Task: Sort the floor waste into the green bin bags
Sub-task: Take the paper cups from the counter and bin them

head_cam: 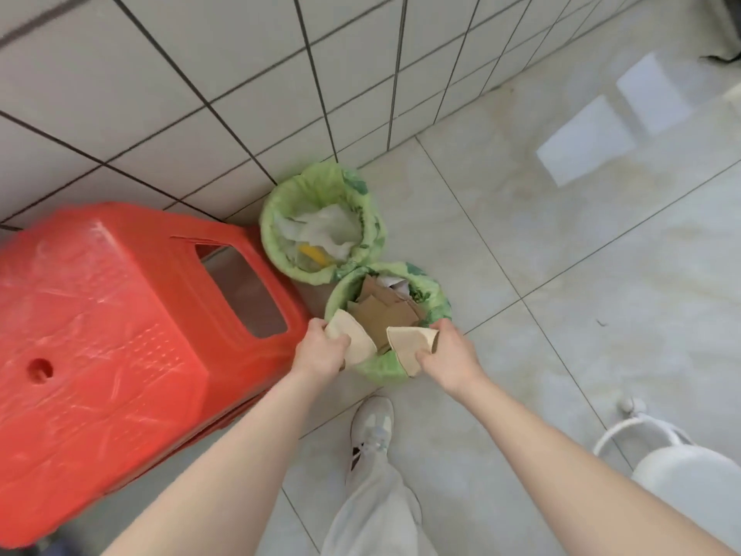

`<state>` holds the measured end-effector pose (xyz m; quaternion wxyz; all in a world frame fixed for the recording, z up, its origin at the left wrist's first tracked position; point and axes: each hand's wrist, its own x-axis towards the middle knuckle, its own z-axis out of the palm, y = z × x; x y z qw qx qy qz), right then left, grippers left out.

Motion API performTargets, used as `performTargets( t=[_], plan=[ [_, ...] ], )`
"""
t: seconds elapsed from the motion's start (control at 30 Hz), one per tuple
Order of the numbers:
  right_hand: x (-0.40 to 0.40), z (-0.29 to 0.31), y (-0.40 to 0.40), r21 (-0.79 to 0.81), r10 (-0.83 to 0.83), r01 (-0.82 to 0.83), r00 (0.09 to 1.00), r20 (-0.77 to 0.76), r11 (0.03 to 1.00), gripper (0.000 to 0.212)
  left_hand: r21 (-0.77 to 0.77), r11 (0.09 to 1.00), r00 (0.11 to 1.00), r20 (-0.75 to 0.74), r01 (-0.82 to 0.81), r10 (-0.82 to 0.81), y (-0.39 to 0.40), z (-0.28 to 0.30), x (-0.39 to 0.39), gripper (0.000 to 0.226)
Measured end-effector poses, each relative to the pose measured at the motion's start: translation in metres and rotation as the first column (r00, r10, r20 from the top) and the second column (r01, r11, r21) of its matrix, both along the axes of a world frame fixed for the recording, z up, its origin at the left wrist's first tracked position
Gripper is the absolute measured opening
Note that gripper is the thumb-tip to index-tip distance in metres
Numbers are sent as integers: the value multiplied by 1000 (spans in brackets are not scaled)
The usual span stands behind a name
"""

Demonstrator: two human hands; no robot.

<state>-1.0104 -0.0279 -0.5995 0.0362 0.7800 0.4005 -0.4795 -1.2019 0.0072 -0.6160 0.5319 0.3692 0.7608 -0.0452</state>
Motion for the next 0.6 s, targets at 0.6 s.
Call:
performTargets(
  t=[0.6],
  plan=[
    [4,-7,-36,-66,166,-167,986,-21,984,43,-54,996,993,101,70,-64,-43,-22,-21,12]
  ],
)
